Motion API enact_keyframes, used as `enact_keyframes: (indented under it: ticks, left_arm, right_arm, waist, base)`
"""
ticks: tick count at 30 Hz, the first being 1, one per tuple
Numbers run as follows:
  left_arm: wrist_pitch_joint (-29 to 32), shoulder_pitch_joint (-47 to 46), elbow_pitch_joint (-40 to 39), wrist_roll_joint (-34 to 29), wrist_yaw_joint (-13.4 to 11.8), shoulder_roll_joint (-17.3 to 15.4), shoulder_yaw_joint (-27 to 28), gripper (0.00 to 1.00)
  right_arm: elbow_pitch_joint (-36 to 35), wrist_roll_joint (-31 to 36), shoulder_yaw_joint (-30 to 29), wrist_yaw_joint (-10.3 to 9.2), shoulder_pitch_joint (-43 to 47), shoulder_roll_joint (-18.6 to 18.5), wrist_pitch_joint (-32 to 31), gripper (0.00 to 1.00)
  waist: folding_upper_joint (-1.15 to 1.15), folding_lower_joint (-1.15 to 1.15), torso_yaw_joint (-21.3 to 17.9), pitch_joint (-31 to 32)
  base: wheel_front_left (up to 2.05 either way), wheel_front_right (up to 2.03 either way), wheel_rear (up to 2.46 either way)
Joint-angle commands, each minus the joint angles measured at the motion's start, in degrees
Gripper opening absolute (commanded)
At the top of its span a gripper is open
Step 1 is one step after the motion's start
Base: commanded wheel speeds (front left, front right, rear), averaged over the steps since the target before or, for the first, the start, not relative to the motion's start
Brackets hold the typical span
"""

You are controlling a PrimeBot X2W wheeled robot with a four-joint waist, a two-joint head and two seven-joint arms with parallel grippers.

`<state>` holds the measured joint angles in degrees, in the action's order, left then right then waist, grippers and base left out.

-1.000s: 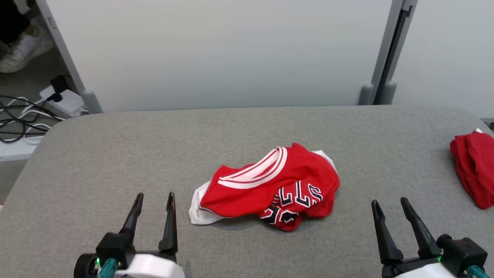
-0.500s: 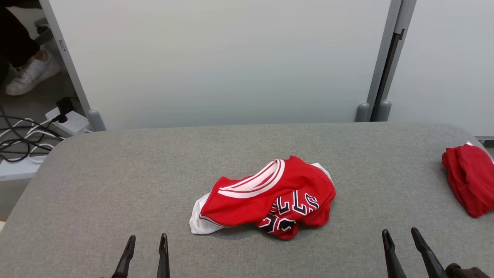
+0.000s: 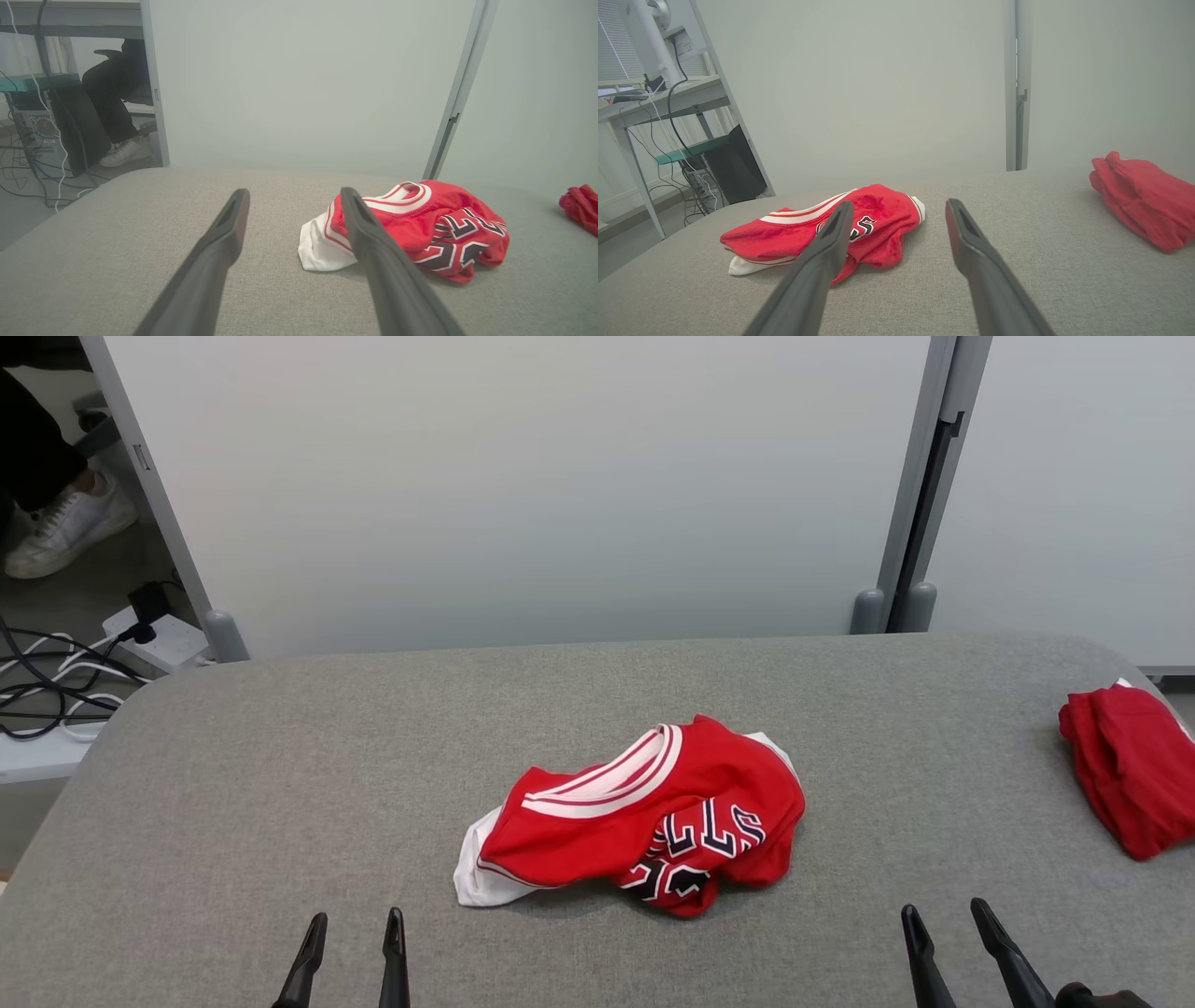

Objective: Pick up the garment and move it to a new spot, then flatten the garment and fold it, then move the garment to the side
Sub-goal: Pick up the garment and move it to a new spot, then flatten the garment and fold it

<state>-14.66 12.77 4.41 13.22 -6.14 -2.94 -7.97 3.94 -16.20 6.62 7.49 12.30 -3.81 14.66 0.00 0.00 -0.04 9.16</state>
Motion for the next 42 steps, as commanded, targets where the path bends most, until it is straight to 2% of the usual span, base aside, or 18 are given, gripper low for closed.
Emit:
enact_keyframes:
  ticks: [1,14,23,29,39,40,42]
  left_arm:
    - [-0.34,-2.77,-1.13,0.48,-0.38,0.05,1.92,1.00]
    - [-0.34,-3.85,0.24,0.22,0.12,0.06,2.12,1.00]
    - [-0.34,-9.11,3.78,-1.60,3.47,0.06,-0.92,1.00]
    - [-0.34,-15.00,10.56,-1.88,5.36,0.06,-3.42,1.00]
    - [-0.34,-28.74,29.66,-3.59,7.04,-0.39,-6.98,1.00]
    - [-0.34,-31.03,34.19,-4.84,7.90,-0.93,-8.08,1.00]
    - [-0.34,-33.17,37.95,-5.20,8.78,-0.96,-8.69,1.00]
  right_arm:
    - [-1.66,-0.56,1.63,0.00,-1.82,-1.03,0.34,1.00]
    - [-1.42,-1.09,2.11,0.00,-2.24,-1.23,0.34,1.00]
    - [-1.27,-1.46,2.84,0.00,-3.17,-1.44,0.34,1.00]
    - [-1.14,-1.74,3.72,0.00,-4.22,-2.06,0.34,1.00]
    - [-0.66,-2.87,6.71,0.00,-6.47,-3.30,0.34,1.00]
    - [-0.60,-3.13,7.41,0.00,-7.05,-3.65,0.34,1.00]
    - [-0.53,-3.41,7.79,0.00,-7.55,-4.10,0.34,1.00]
  waist:
    - [0.00,0.00,0.06,-0.11]
    - [0.00,0.00,0.13,-0.68]
    - [0.00,0.00,0.14,-2.63]
    - [0.00,0.00,-0.13,-4.33]
    - [0.00,0.00,-1.72,-7.49]
    - [0.00,0.00,-2.34,-8.01]
    - [0.00,0.00,-2.81,-8.41]
  base:
    - [0.00,0.00,0.00]
    - [0.00,0.00,0.00]
    - [0.00,0.00,0.00]
    - [0.00,0.00,0.00]
    - [0.00,0.00,0.00]
    - [0.00,0.00,0.00]
    - [0.00,0.00,0.00]
